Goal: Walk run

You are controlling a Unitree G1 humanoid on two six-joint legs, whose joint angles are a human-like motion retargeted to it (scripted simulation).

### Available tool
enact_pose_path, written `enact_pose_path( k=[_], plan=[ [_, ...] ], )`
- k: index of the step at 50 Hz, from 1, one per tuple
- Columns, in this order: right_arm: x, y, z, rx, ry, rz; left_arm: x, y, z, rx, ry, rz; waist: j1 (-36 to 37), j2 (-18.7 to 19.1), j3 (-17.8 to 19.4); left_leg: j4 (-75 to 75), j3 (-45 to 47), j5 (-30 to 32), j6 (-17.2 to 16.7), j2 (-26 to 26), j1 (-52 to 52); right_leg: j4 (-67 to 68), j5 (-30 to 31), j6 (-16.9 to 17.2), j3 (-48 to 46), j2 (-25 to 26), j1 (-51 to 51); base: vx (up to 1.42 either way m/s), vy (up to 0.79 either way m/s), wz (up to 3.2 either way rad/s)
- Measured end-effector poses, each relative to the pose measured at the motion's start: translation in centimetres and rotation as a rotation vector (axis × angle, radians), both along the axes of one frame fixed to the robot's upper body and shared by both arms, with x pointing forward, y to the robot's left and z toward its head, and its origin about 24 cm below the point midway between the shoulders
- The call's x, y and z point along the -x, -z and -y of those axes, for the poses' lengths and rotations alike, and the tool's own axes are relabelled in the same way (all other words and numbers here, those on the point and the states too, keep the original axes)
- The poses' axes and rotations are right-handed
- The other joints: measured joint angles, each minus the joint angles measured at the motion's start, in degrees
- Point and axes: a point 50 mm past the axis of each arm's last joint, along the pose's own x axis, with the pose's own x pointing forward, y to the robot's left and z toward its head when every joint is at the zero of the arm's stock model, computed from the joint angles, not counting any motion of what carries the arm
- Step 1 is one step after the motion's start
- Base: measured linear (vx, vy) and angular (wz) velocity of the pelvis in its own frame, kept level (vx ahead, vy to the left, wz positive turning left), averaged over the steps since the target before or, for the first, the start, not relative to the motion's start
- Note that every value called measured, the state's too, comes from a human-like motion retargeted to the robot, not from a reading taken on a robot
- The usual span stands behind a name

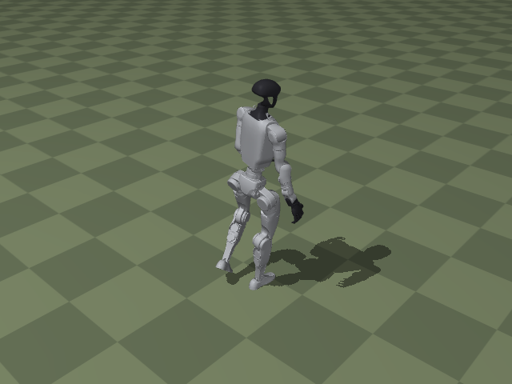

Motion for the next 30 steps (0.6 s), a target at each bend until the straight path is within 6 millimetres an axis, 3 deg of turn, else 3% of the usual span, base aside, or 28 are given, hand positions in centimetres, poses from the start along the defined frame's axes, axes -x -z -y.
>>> enact_pose_path(
  k=[4, 8, 10, 14, 17, 18, 20, 23, 25, 27, 28, 30],
  plan=[
    [-5.5, -2.2, 0.5, 0.040, -0.056, 0.194, 0.2, -0.1, -0.3, -0.014, -0.011, 0.005, 4.66, -0.64, 0.32, -15.16, -0.11, -4.82, 3.19, -2.18, -4.95, -0.17, -1.74, -1.27, 2.44, 2.92, 3.34, 0.63, -0.25, -1.06],
    [-9.0, -4.2, 0.5, 0.055, -0.091, 0.333, 0.5, -0.1, 0.0, 0.002, -0.033, 0.002, 7.18, 0.06, 1.05, -34.61, -1.68, -6.26, 6.30, -4.89, -6.71, 0.02, -3.92, -3.13, 4.17, 6.61, 6.90, 0.65, -0.21, -0.58],
    [-9.9, -4.8, 0.4, 0.062, -0.102, 0.375, 0.7, 0.0, 0.2, 0.017, -0.047, -0.004, 8.14, -0.02, 0.96, -42.56, 0.64, -8.80, 7.26, -6.22, -7.52, -0.03, -5.07, -3.77, 3.88, 7.39, 8.66, 0.73, -0.18, -0.43],
    [-9.3, -4.3, -0.2, 0.059, -0.112, 0.383, 0.8, 0.2, 0.2, 0.033, -0.050, -0.017, 8.25, -0.20, 0.34, -51.94, 5.25, -13.49, 2.21, -8.81, -8.03, 0.85, -6.98, -4.95, 3.00, 8.97, 11.31, 0.81, -0.18, 0.00],
    [-6.7, -2.7, -1.1, 0.028, -0.120, 0.301, 0.7, 0.3, 0.1, 0.045, -0.067, -0.024, 9.80, -0.54, -0.16, -48.83, 11.08, -14.31, 3.09, -7.44, -6.78, 2.43, -6.80, -5.01, 2.20, 10.28, 13.04, 0.81, -0.19, -0.35],
    [-5.4, -2.0, -1.5, 0.009, -0.128, 0.257, 0.7, 0.3, 0.1, 0.048, -0.077, -0.025, 10.72, -1.61, -0.78, -47.04, 13.83, -14.59, 6.78, -7.04, -6.15, 3.10, -5.89, -4.50, 2.18, 9.62, 13.36, 0.94, -0.20, -0.70],
    [-2.2, -0.5, -2.4, -0.037, -0.134, 0.148, 0.9, 0.3, -0.3, 0.041, -0.091, -0.029, 13.00, -3.33, -2.16, -46.19, 14.27, -11.70, 10.94, -7.08, -5.63, 5.11, -2.49, -2.41, 0.83, 8.34, 14.01, 0.89, -0.20, -0.87],
    [4.2, 1.5, -3.9, -0.079, -0.120, -0.082, 1.5, 0.4, -1.2, 0.012, -0.111, -0.034, 14.47, -5.57, -3.84, -46.14, 4.57, -9.58, 14.77, -10.72, -4.58, 11.66, 10.17, 5.82, 0.08, 6.46, 14.01, 1.02, -0.18, -0.62],
    [8.2, 2.1, -4.9, -0.095, -0.111, -0.218, 1.3, 0.3, -2.1, 0.001, -0.126, -0.032, 12.58, -5.40, -3.61, -42.86, 1.79, -11.28, 13.83, -9.38, -4.42, 19.77, 19.70, 13.43, 2.81, 8.41, 11.52, 0.84, -0.17, 0.33],
    [11.4, 2.2, -5.4, -0.108, -0.093, -0.310, 0.5, 0.1, -2.7, -0.005, -0.127, -0.024, 10.06, -2.74, -3.08, -41.34, 1.81, -13.61, 13.76, -6.97, -2.34, 30.06, 24.74, 19.14, 4.46, 13.88, 6.53, 0.75, -0.26, 0.83],
    [12.8, 2.1, -5.6, -0.122, -0.087, -0.353, 0.2, -0.1, -2.9, -0.015, -0.127, -0.017, 9.55, -1.40, -2.98, -41.51, 1.81, -14.63, 13.37, -5.65, -0.77, 34.09, 26.62, 20.36, 4.49, 16.07, 4.32, 0.90, -0.28, 0.52],
    [15.3, 1.9, -5.6, -0.154, -0.082, -0.443, -0.7, -0.5, -2.9, -0.030, -0.131, -0.003, 9.10, 0.71, -2.63, -41.70, -0.09, -16.42, 12.70, -4.80, 1.67, 41.15, 21.46, 19.54, 5.37, 17.06, -0.40, 0.85, -0.11, 0.16]
  ],
)
